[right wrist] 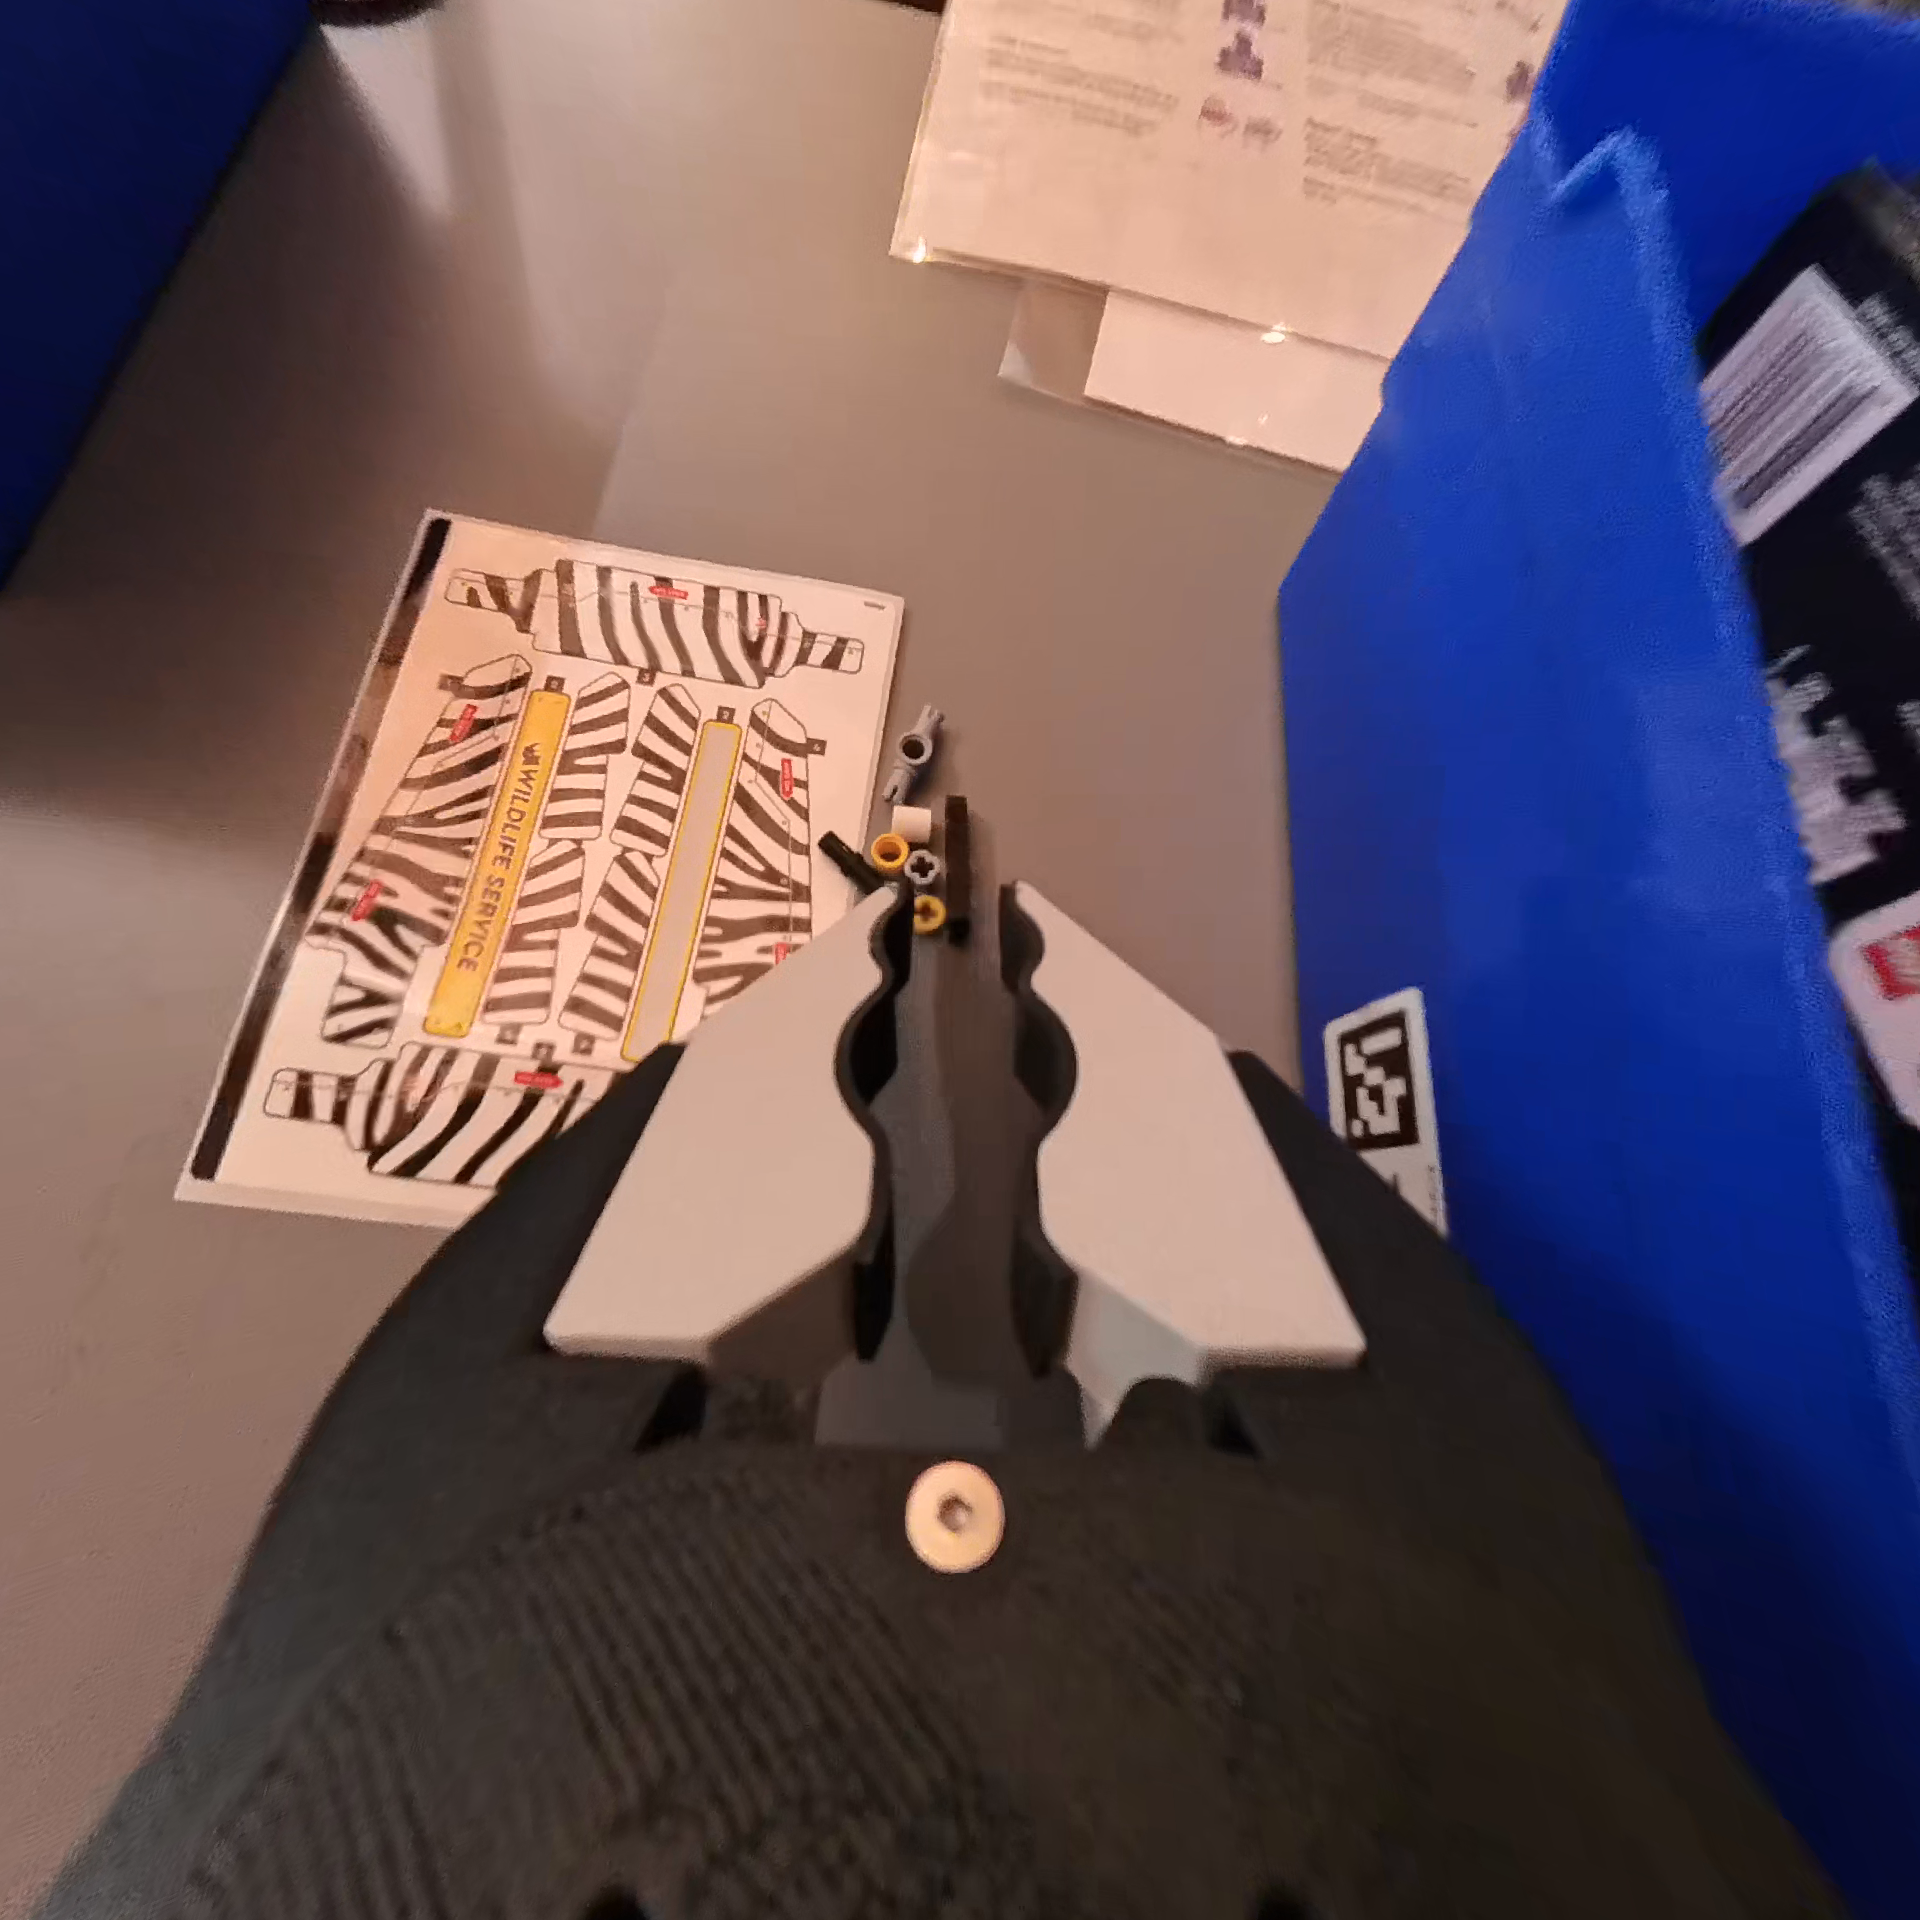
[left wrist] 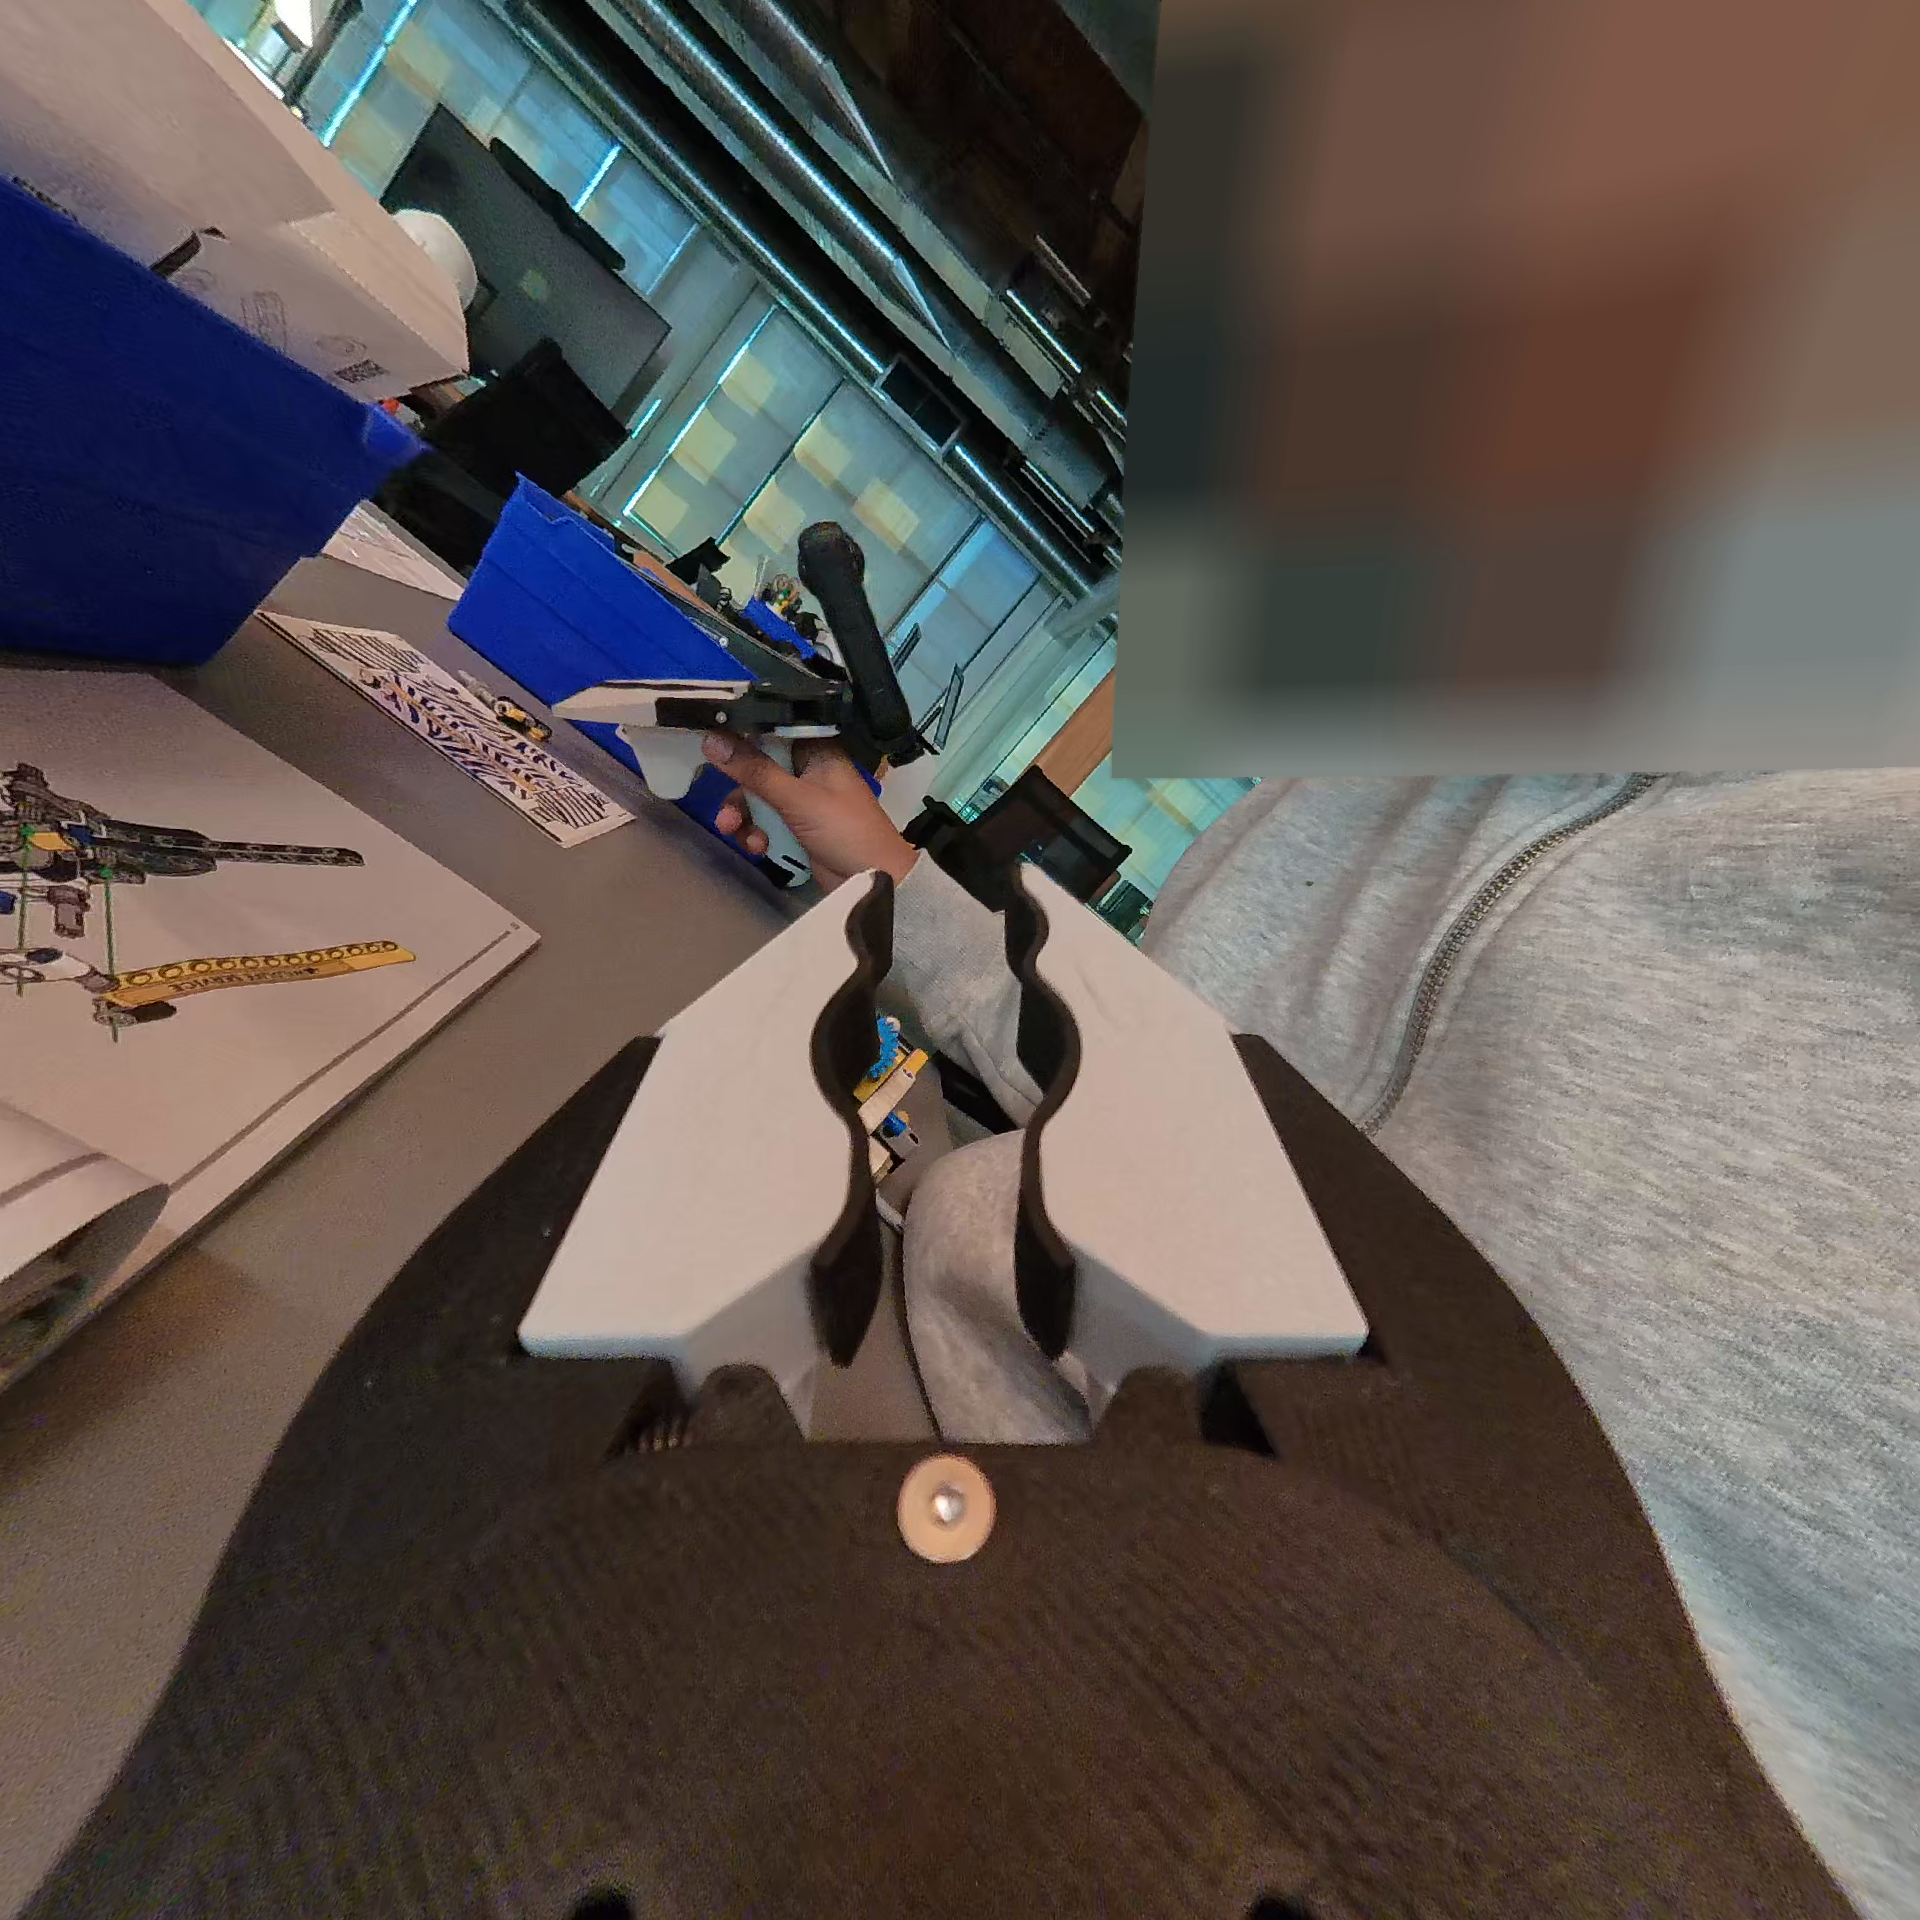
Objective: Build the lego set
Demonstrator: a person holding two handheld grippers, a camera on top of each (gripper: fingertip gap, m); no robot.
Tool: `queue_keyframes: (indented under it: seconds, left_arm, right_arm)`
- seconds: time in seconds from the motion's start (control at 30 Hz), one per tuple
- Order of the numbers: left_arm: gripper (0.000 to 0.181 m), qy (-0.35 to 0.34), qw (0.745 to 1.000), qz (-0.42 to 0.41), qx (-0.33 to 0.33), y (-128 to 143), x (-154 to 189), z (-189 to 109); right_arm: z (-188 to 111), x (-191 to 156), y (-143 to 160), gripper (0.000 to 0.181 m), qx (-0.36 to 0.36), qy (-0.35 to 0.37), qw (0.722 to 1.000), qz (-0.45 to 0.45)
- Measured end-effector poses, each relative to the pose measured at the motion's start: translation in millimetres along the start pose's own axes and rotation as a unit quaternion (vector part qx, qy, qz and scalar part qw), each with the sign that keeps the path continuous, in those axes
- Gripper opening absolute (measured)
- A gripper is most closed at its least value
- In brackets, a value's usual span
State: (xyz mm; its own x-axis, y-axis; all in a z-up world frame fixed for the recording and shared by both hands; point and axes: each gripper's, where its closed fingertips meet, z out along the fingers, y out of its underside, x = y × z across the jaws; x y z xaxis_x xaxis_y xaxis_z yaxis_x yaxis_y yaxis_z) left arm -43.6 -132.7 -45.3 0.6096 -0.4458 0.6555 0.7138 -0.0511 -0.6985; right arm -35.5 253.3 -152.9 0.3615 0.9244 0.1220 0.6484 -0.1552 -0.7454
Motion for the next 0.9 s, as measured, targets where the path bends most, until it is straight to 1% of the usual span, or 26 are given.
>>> queue_keyframes:
  seconds: [0.1,0.2,0.23,0.3,0.47,0.7,0.77,0.9]
  left_arm:
    - [0.020,0.000,1.000,-0.002,-0.001,0.3,-0.4,0.3]
    - [0.020,0.001,1.000,-0.002,0.002,-0.6,-0.2,-0.2]
    - [0.020,0.001,1.000,-0.002,0.003,-0.7,0.0,-0.2]
    - [0.019,0.004,1.000,-0.002,0.002,-0.4,0.9,-0.1]
    - [0.019,0.008,1.000,-0.001,0.001,-0.1,2.5,0.1]
    - [0.019,0.009,1.000,-0.003,0.003,-0.3,2.3,-0.1]
    - [0.019,0.010,1.000,-0.005,0.003,-0.2,2.4,-0.1]
    - [0.019,0.009,1.000,-0.002,-0.002,1.5,2.6,0.8]
  right_arm:
    - [-8.3,-4.1,-7.3,0.022,0.023,-0.001,1.000,-0.012]
    - [-0.3,-13.5,-5.5,0.040,0.010,-0.024,1.000,-0.014]
    - [2.8,-14.8,-3.9,0.043,0.003,-0.028,1.000,-0.015]
    - [7.6,-14.6,-2.5,0.041,-0.003,-0.026,1.000,-0.014]
    - [15.9,-7.6,-2.4,0.030,-0.013,-0.021,1.000,0.003]
    - [18.1,-2.2,-3.8,0.021,-0.016,-0.011,1.000,0.010]
    - [17.6,-0.1,-3.5,0.021,-0.016,-0.006,1.000,0.012]
    - [7.9,-4.3,-6.6,0.031,-0.005,-0.010,1.000,0.005]
